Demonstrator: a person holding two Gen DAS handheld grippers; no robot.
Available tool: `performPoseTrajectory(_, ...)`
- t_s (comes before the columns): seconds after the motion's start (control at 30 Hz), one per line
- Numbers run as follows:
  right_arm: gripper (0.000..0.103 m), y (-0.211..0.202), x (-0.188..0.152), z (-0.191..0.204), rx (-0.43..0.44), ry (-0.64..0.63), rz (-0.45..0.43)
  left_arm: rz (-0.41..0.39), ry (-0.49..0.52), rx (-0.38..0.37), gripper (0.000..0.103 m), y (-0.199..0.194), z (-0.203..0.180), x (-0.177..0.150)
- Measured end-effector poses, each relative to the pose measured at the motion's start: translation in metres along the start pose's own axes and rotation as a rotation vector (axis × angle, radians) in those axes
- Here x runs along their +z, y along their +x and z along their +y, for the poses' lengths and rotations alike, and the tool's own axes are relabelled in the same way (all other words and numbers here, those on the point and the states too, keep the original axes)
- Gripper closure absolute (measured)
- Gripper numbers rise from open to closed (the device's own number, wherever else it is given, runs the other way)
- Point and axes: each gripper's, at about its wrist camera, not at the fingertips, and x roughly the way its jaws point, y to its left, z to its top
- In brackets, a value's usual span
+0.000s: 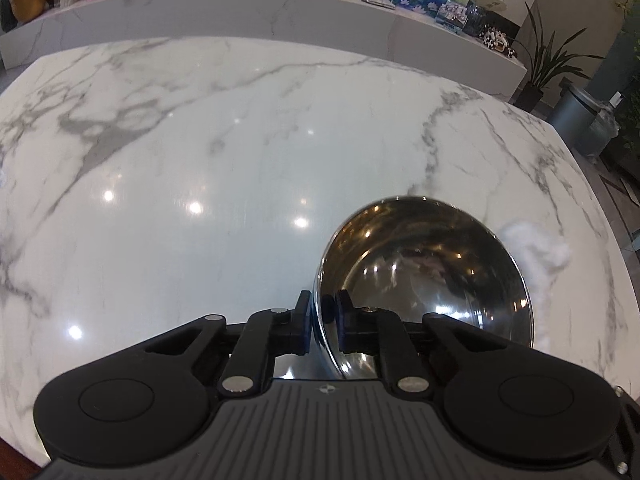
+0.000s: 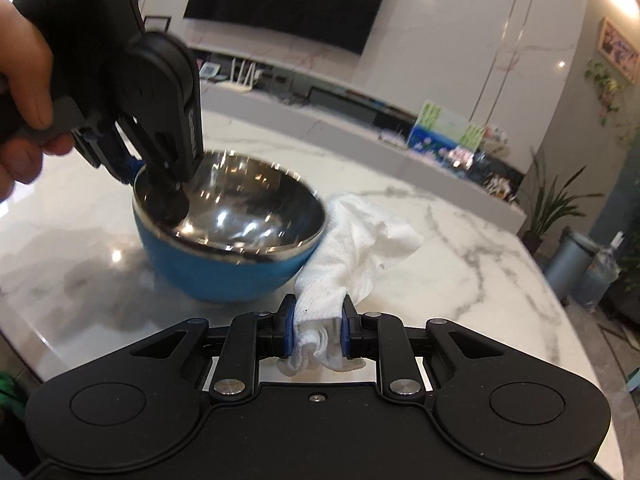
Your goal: Clean bowl
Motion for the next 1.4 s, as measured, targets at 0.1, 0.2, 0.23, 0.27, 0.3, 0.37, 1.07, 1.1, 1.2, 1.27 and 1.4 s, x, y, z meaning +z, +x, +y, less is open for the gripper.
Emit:
performPoseTrajectory(0.1, 0.084, -0.001, 0.001, 0.0, 0.003, -0.009, -0.01, -0.012, 0.008, 0.006, 0.093, 0.0, -0.001, 0.004)
performPoseTrajectory(0.2, 0.084, 0.001, 0.0, 0.001, 0.021, -0.018, 0.006, -0.017, 0.011, 0.007, 0.093, 0.001, -0.002, 0.005)
performPoseTrajectory(0.23, 0.084, 0.003, 0.0, 0.001, 0.028, -0.019, 0.015, -0.018, 0.011, 0.006, 0.093, 0.001, -0.001, 0.005)
performPoseTrajectory(0.27, 0.084, 0.003, -0.001, 0.002, 0.035, -0.021, 0.024, -0.017, 0.008, 0.003, 0.093, 0.001, -0.001, 0.004)
performPoseTrajectory(0.3, 0.084, 0.003, -0.002, 0.004, 0.043, -0.025, 0.035, -0.015, 0.003, 0.001, 0.093, 0.001, 0.0, 0.004)
performPoseTrajectory(0.37, 0.084, 0.004, -0.004, 0.008, 0.058, -0.032, 0.056, -0.012, -0.01, -0.002, 0.09, 0.001, 0.002, 0.003)
performPoseTrajectory(1.07, 0.084, 0.012, -0.005, 0.015, 0.069, -0.048, 0.097, 0.071, -0.027, -0.019, 0.087, -0.002, 0.002, -0.012)
performPoseTrajectory(1.1, 0.084, 0.011, -0.004, 0.015, 0.061, -0.048, 0.092, 0.067, -0.022, -0.016, 0.087, -0.002, 0.002, -0.011)
performPoseTrajectory(1.2, 0.084, 0.007, -0.003, 0.012, 0.027, -0.04, 0.059, 0.051, -0.015, -0.011, 0.089, 0.0, 0.003, -0.007)
performPoseTrajectory(1.27, 0.084, 0.003, -0.001, 0.009, -0.002, -0.031, 0.027, 0.041, -0.012, -0.007, 0.091, 0.001, 0.003, -0.004)
performPoseTrajectory(1.4, 0.084, -0.006, 0.0, 0.007, -0.024, -0.024, -0.019, 0.026, -0.006, 0.002, 0.093, 0.001, 0.003, 0.002)
